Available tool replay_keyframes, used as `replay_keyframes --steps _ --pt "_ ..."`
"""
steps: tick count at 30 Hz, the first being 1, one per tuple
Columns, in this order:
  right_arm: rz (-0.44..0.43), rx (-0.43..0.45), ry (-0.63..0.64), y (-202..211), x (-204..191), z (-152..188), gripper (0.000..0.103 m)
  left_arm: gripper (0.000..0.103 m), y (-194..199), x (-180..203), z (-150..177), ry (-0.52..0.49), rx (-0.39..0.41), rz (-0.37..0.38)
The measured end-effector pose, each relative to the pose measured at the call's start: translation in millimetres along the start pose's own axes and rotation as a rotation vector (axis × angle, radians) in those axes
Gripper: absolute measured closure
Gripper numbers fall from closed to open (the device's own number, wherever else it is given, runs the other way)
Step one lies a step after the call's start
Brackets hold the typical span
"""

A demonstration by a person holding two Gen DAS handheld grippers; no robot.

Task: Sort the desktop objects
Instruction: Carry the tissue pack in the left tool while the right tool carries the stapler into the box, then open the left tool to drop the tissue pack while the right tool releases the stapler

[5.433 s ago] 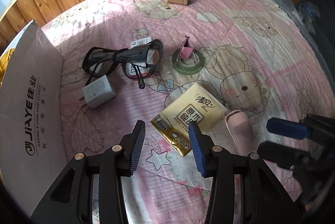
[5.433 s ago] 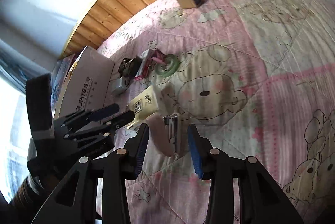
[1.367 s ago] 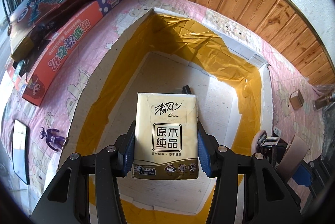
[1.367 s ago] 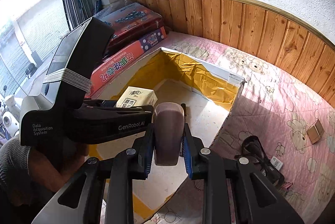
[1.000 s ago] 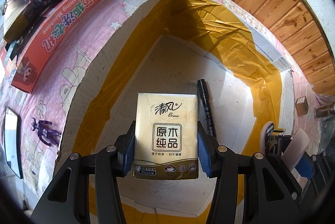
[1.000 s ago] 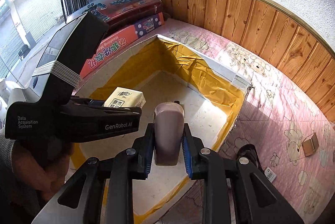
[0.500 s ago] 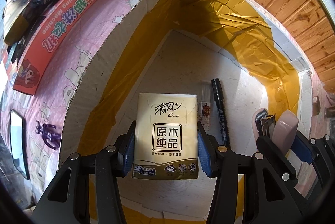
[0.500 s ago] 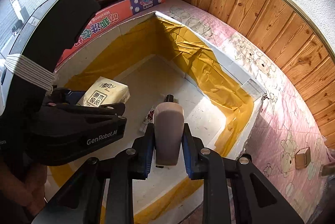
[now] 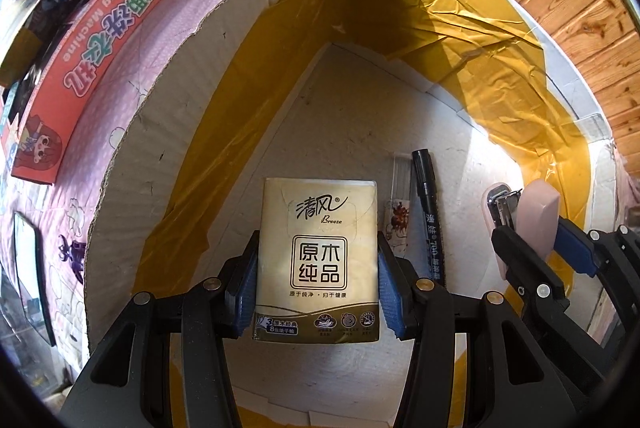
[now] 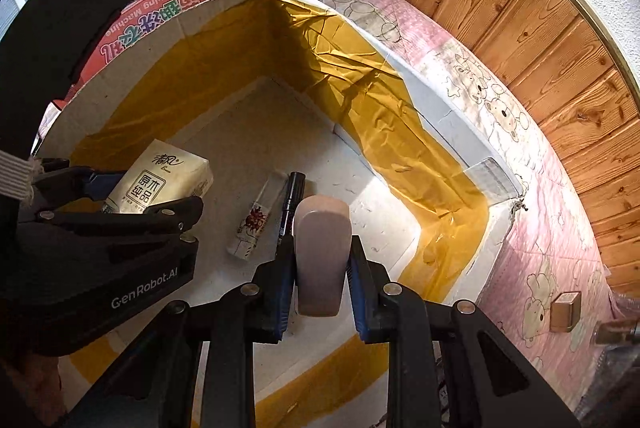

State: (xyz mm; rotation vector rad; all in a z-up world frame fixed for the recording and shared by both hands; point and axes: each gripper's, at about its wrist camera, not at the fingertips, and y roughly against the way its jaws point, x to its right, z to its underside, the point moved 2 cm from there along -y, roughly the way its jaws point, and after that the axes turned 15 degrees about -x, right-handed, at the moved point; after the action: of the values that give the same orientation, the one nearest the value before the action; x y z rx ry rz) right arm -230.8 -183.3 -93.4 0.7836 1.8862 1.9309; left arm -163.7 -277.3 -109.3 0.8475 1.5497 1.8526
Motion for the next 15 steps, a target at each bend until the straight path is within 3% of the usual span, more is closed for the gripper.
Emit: replay_keyframes --steps 7,15 --pt "0.027 -0.058 0.021 -16.8 3.2 -5.2 0.077 0.050 -1.4 9.4 1.8 -0.034 0.012 -0.066" --pt "0.019 -0.056 0.016 -17.4 4.9 -4.3 0.077 0.048 2.4 10.2 6.8 -0.046 0.014 -0.059"
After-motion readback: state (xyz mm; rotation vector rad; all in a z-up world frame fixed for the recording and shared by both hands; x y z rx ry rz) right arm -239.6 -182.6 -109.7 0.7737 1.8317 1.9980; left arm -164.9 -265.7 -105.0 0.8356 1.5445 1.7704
